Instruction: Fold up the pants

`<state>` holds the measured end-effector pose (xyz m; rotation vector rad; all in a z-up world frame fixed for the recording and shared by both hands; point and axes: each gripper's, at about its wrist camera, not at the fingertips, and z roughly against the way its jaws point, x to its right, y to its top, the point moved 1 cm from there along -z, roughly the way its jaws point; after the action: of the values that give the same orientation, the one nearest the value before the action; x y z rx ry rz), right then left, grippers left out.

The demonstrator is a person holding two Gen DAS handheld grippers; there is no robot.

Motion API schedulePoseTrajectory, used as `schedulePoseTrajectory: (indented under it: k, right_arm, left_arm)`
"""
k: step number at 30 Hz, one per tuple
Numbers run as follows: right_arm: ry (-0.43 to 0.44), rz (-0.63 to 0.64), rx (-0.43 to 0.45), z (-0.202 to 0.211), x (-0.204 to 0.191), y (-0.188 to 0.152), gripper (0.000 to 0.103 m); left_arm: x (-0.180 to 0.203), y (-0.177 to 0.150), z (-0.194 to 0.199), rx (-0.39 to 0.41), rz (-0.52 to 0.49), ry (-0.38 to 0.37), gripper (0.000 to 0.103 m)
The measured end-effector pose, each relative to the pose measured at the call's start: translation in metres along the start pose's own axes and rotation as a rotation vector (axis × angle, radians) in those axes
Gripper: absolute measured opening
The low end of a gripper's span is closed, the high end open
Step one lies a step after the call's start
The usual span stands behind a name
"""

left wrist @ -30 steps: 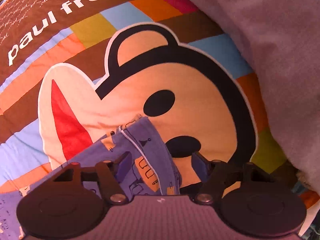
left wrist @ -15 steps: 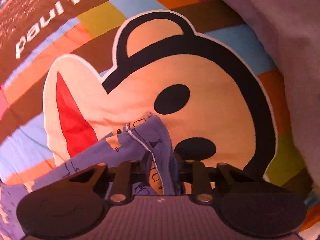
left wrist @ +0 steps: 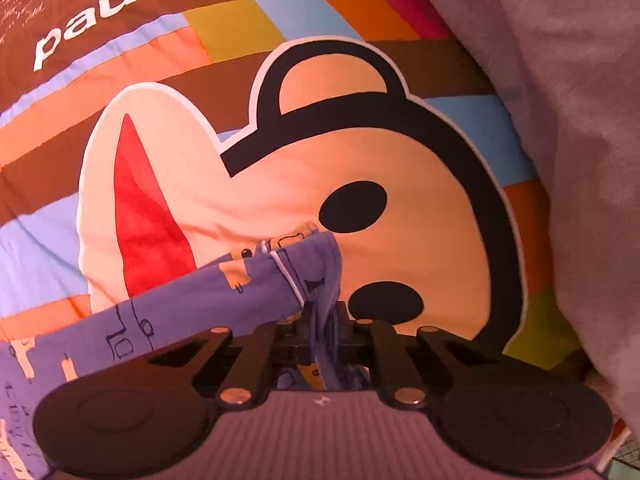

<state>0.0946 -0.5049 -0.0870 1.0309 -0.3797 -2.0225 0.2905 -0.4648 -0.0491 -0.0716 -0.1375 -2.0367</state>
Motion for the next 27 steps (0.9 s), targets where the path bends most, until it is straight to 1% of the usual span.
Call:
schedulePoseTrajectory:
  k: [1, 2, 3, 5, 9, 12, 14, 16, 20, 23, 27]
  right_arm:
    - [0.004, 0.002, 0.015, 0.001, -0.001, 0.000, 0.019]
    - [0.000, 0.013, 0.032, 0.002, -0.005, 0.000, 0.019]
    - [-0.002, 0.028, 0.049, 0.004, -0.009, -0.001, 0.016]
    - [-0.002, 0.067, 0.080, 0.008, -0.019, -0.003, 0.014]
    - [-0.005, 0.196, 0.140, 0.016, -0.052, -0.009, 0.012]
    - [0.020, 0.308, 0.170, 0.023, -0.083, -0.019, 0.012]
    - [0.040, 0.380, 0.175, 0.027, -0.103, -0.029, 0.012]
    - [0.062, 0.450, 0.168, 0.031, -0.121, -0.040, 0.012]
    - [0.130, 0.511, 0.117, 0.031, -0.154, -0.058, 0.012]
    - [0.175, 0.539, 0.067, 0.026, -0.174, -0.071, 0.012]
    - [0.207, 0.624, 0.005, 0.012, -0.205, -0.096, 0.012]
  left_arm:
    - [-0.002, -0.003, 0.003, 0.013, 0.008, -0.011, 0.008]
    - [-0.007, -0.005, 0.008, 0.026, 0.011, -0.023, 0.008]
    - [-0.011, -0.008, 0.013, 0.043, 0.013, -0.042, 0.007]
    - [-0.023, -0.015, 0.026, 0.080, 0.042, -0.085, 0.007]
    - [-0.060, -0.031, 0.049, 0.152, 0.092, -0.195, 0.007]
    - [-0.091, -0.048, 0.071, 0.199, 0.131, -0.274, 0.007]
    - [-0.116, -0.063, 0.082, 0.226, 0.160, -0.310, 0.007]
    - [-0.139, -0.080, 0.088, 0.265, 0.177, -0.343, 0.007]
    - [-0.190, -0.116, 0.096, 0.327, 0.228, -0.377, 0.007]
    - [-0.226, -0.140, 0.092, 0.370, 0.277, -0.389, 0.007]
    - [-0.272, -0.165, 0.077, 0.411, 0.330, -0.401, 0.007]
